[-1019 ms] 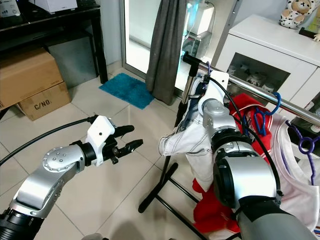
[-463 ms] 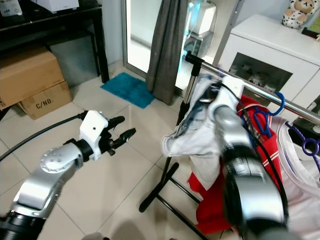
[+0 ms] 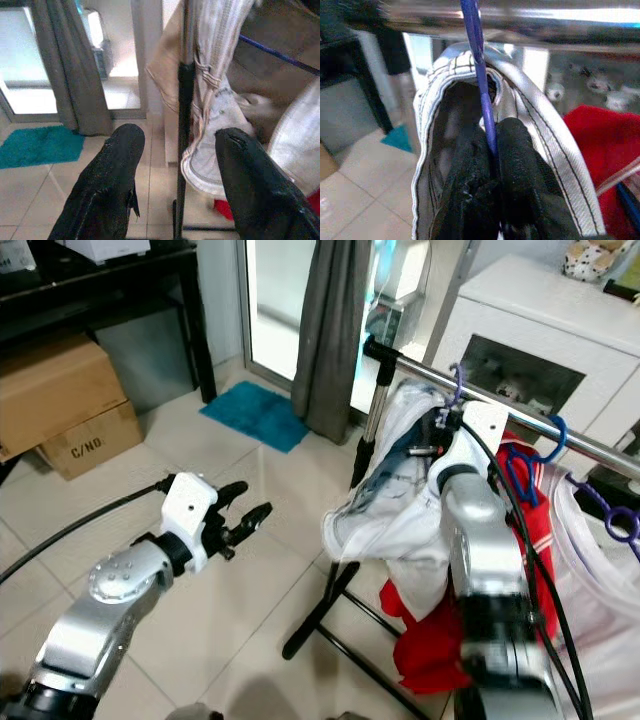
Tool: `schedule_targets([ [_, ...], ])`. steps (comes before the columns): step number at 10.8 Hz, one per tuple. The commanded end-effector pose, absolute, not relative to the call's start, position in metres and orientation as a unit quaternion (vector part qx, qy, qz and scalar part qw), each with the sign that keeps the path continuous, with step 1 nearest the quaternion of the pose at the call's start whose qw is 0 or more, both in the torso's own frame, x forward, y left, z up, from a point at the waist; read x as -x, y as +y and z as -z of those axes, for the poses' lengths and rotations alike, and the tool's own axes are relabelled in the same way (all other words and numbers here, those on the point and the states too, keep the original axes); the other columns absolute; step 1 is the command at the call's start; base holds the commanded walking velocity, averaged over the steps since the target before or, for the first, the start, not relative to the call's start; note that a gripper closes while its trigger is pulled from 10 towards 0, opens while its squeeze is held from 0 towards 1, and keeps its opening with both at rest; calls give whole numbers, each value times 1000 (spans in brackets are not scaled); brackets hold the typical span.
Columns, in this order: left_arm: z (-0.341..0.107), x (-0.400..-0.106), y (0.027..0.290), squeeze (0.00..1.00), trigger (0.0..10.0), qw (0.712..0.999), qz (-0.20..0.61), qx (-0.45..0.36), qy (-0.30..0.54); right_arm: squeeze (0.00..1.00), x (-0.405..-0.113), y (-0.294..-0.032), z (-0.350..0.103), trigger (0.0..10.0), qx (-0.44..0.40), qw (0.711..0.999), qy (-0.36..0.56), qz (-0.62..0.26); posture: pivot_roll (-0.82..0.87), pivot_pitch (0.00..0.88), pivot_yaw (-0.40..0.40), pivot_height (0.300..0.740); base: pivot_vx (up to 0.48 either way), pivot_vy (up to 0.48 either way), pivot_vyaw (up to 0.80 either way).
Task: Hang hanger
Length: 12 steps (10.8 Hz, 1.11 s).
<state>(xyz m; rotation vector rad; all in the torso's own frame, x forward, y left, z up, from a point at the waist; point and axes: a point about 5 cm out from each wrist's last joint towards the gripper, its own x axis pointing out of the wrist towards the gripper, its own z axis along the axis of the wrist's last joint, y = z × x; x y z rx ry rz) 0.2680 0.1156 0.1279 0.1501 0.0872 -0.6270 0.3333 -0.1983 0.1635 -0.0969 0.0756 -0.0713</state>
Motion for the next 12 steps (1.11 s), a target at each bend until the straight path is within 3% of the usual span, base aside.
schedule_targets([
  [1,-133,-273,114,0,10000,951,300,-73,29,0,-329,-193,-180,0,49,999,1,21,10,0,-61,740,0,0,0],
  [4,-126,-264,116,0,10000,953,287,-85,48,0,-290,-179,-129,0,39,993,114,-11,29,11,-88,740,0,0,0],
  [6,-126,-265,118,0,10000,954,286,-80,48,0,-270,-174,-119,0,31,990,137,-25,12,0,-75,740,0,0,0],
  [12,-125,-270,125,0,10000,963,253,-68,55,0,-268,-162,-119,0,-22,989,131,-58,21,0,-71,740,0,43,0],
])
